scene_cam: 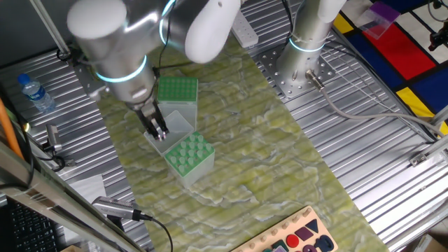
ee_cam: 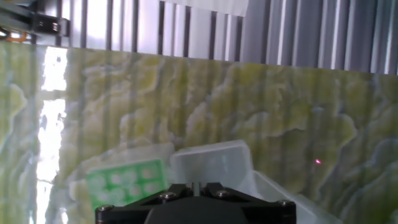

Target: Transfer all large pipette tips from one holder to another

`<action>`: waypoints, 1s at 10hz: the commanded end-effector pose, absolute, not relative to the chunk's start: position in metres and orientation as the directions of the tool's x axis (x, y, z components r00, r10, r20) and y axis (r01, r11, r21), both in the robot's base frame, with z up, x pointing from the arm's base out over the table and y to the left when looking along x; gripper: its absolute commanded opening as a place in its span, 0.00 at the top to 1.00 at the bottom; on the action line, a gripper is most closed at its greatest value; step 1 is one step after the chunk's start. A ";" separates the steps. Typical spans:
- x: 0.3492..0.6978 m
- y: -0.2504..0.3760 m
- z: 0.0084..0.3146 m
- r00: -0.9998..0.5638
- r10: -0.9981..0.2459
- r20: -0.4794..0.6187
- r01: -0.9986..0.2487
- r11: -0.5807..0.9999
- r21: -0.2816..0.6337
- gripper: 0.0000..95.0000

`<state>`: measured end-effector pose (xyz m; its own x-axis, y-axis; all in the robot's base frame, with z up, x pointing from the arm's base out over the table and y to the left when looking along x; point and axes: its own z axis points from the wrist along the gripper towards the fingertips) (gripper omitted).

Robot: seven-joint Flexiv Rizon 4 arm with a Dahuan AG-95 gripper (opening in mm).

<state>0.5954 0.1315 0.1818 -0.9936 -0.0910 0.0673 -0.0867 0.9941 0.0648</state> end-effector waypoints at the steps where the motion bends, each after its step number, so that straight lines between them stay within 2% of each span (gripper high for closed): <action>1: 0.601 0.144 0.179 -0.995 -0.070 0.076 -0.065 0.996 0.064 0.80; 7: 0.603 0.173 0.168 -0.996 0.042 0.073 0.047 0.996 0.071 0.80; 10: 0.604 0.173 0.168 -0.997 -0.001 0.076 0.002 0.999 0.045 0.80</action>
<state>0.6029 0.1736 0.1683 -0.9960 0.0275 0.0851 0.0327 0.9976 0.0604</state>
